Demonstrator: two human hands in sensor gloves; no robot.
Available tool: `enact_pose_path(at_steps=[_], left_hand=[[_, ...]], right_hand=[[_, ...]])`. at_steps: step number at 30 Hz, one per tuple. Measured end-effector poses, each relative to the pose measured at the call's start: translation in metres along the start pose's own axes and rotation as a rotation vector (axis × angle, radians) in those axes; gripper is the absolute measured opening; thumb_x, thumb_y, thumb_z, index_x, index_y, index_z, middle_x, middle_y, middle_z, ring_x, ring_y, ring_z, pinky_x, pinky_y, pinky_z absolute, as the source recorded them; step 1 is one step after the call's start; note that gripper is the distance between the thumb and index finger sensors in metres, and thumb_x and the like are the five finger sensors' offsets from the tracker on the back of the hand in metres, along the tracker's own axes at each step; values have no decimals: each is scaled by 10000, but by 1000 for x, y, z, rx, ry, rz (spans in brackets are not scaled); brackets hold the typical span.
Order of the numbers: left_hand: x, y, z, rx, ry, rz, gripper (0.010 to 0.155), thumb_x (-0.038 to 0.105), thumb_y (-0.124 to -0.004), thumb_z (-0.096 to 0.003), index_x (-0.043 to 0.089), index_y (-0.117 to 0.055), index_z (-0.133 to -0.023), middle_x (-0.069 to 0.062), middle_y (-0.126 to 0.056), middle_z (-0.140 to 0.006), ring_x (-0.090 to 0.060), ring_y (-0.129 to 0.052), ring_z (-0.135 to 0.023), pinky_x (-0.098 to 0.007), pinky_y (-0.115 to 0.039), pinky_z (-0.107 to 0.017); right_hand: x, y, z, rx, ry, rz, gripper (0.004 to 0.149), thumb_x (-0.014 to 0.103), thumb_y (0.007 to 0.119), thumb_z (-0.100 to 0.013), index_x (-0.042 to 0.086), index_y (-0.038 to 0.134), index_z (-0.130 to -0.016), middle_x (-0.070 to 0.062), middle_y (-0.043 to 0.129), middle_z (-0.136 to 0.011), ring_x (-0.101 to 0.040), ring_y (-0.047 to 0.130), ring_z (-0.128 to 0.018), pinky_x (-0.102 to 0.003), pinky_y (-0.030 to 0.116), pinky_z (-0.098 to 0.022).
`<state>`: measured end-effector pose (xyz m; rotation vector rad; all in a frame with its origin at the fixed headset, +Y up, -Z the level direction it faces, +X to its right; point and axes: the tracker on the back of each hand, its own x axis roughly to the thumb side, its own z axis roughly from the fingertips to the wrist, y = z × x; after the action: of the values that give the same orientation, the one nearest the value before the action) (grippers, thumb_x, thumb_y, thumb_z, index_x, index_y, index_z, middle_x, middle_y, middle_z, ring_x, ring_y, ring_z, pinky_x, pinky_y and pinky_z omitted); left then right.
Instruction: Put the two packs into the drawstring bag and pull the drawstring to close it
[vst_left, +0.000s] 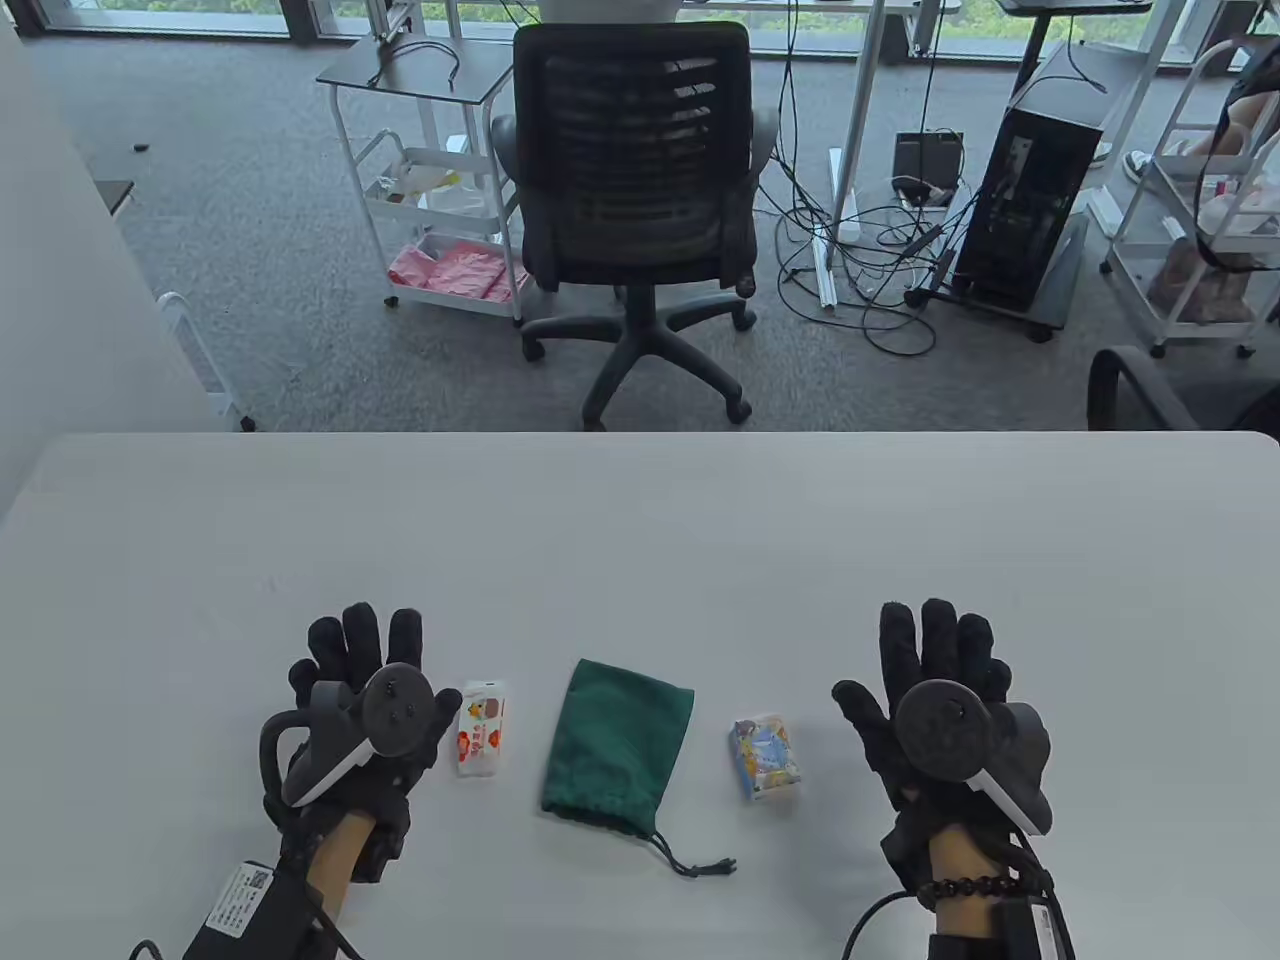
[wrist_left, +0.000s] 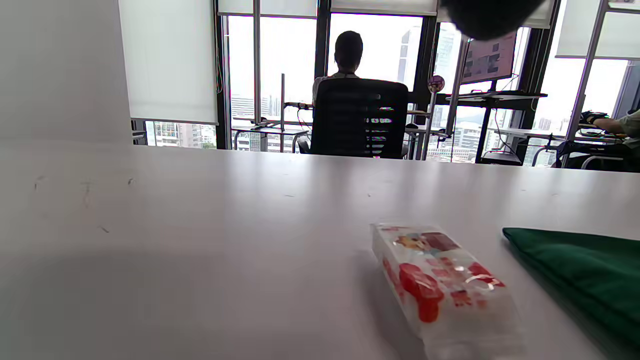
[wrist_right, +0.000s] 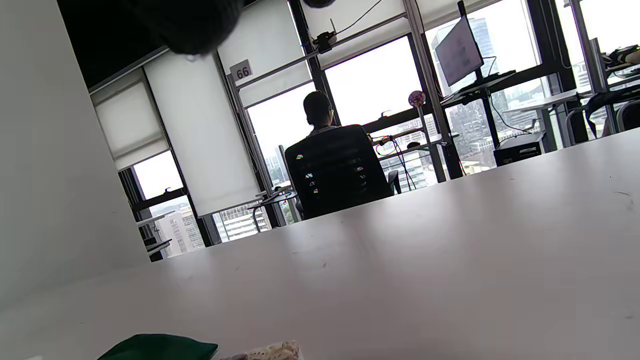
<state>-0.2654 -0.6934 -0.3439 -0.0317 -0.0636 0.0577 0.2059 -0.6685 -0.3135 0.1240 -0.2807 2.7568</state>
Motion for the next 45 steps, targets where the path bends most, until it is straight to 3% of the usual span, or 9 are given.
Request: enact_pose_path(at_steps=[15,29,45], left_hand=[[12,-2,3,2,-52,27,798,578,-595,-558,182,-219,-1140,-299,-140,-1159,-636,-209,-1034,-778,-339,-703],[54,-13,12,-64,-209,29,795,590,-604,-550,163,-286,-1140,-317,-186,-1159,-647,-234,-1029,-781,-342,-698],[103,-45,22,-209,-368,-78,807,604,-632,-529,154,-346,-1134,-302,-268,-1166,-636,-288,-1037,-786,-350,-694]], right_hand=[[2,2,-1,-8,-13,-14,789,466,666,-559,53,290,-1116,-354,162,-1111,-651,140,-954,-807,242,-626],[3,0,0,-20,-12,-30,777,461,666,-560,46,313,-1115,-361,182,-1110,-657,163,-954,-806,257,-629],[5,2,0,4,-11,-53,771,459,666,-561,32,339,-1114,-364,206,-1111,-658,186,-957,-805,273,-630]])
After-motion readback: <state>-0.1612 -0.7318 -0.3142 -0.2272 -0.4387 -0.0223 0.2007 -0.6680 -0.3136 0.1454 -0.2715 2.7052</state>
